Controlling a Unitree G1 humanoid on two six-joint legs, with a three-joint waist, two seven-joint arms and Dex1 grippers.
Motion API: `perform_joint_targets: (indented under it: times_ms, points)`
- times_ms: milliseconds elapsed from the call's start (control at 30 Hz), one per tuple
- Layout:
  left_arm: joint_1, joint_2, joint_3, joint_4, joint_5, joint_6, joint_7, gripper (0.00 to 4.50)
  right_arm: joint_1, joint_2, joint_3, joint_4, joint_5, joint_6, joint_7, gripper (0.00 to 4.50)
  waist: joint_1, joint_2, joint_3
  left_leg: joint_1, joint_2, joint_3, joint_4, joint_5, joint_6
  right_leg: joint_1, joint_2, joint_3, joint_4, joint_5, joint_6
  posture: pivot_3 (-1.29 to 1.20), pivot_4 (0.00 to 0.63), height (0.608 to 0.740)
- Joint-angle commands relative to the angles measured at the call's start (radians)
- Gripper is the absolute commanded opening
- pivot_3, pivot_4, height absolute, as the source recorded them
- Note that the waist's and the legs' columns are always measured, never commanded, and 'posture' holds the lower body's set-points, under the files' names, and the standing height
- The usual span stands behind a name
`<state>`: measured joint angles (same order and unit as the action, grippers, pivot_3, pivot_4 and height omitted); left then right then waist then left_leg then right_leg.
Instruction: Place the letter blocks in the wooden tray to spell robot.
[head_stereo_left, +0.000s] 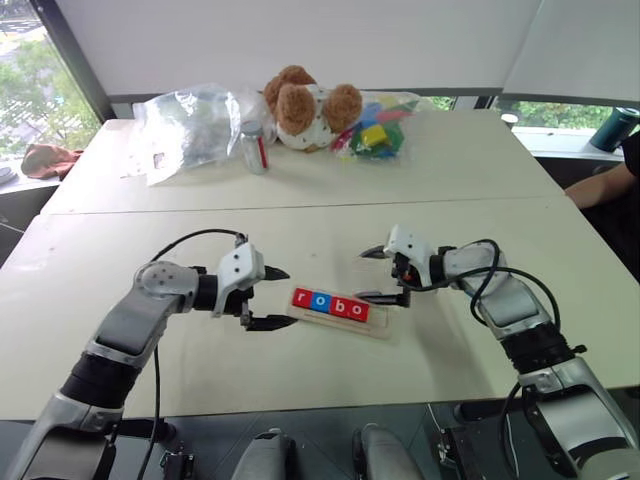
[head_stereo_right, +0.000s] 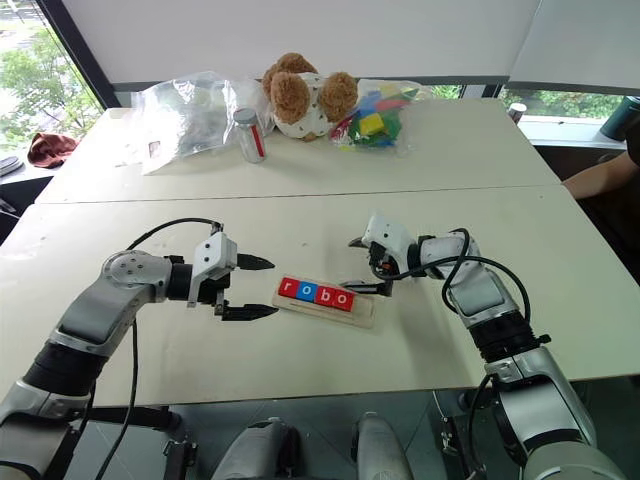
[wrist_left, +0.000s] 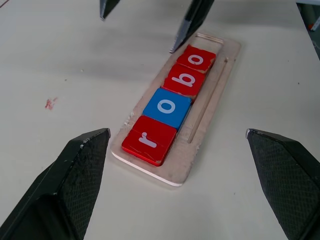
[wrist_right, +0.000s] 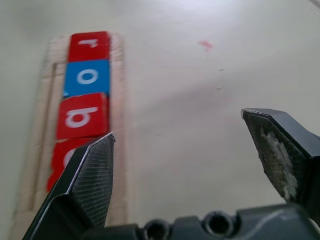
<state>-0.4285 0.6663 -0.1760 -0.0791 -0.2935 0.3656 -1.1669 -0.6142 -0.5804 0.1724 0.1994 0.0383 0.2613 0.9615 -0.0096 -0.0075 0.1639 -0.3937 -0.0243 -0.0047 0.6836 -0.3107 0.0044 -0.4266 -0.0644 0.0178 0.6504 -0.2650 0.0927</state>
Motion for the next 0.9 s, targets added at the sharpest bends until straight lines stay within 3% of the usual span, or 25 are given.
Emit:
perform_joint_targets:
  times_ms: [33, 200, 300, 433, 633, 900]
  points:
    - [-0.005, -0.004, 0.028, -0.082, -0.045, 0.031, 0.011, 4.50, -0.006, 0.036, -0.222, -0.175, -0.019, 0.230, -0.322, 4.41, 0.000, 0.000, 0.000, 0.000, 0.000, 0.000, 0.000, 0.001, -0.001, 0.000, 0.000, 0.000, 0.000, 0.000, 0.000, 0.00, 0.150, 0.740]
    - [-0.012, -0.014, 0.010, -0.137, -0.067, 0.060, 0.016, 4.50, 0.148, 0.285, -0.437, -0.689, -0.186, 0.753, -0.748, 4.41, 0.001, 0.001, -0.002, -0.003, 0.001, -0.003, -0.003, 0.004, -0.007, -0.004, 0.000, 0.000, 0.002, 0.000, 0.000, 0.00, 0.150, 0.740]
    - [-0.040, -0.043, -0.003, -0.108, -0.062, 0.054, 0.024, 4.50, 0.243, 0.336, -0.390, -0.900, -0.230, 0.894, -0.803, 4.41, 0.000, 0.002, -0.003, -0.010, 0.000, -0.002, -0.001, 0.004, -0.008, -0.010, 0.001, 0.001, 0.004, 0.000, 0.000, 0.00, 0.150, 0.740]
    - [-0.063, -0.076, -0.022, -0.055, -0.043, 0.030, 0.017, 4.50, 0.302, 0.438, -0.409, -1.034, -0.271, 1.100, -0.894, 4.41, -0.004, 0.001, -0.003, -0.011, -0.002, 0.000, 0.002, 0.002, -0.003, -0.011, 0.001, 0.002, 0.005, 0.000, 0.000, 0.00, 0.150, 0.740]
    - [-0.084, -0.092, -0.036, -0.012, -0.032, 0.004, 0.000, 4.50, 0.307, 0.655, -0.478, -1.041, -0.275, 1.251, -0.969, 4.41, -0.007, 0.001, -0.003, -0.004, -0.001, -0.001, 0.000, 0.002, -0.003, -0.007, 0.004, 0.001, 0.009, 0.000, 0.000, 0.00, 0.150, 0.740]
    - [-0.046, -0.070, -0.019, -0.049, -0.032, 0.020, 0.019, 4.50, 0.258, 0.702, -0.561, -0.845, -0.241, 1.150, -1.011, 4.41, -0.007, 0.001, -0.003, 0.002, -0.001, 0.000, -0.001, 0.002, -0.002, -0.002, 0.004, 0.001, 0.008, 0.000, 0.000, 0.00, 0.150, 0.740]
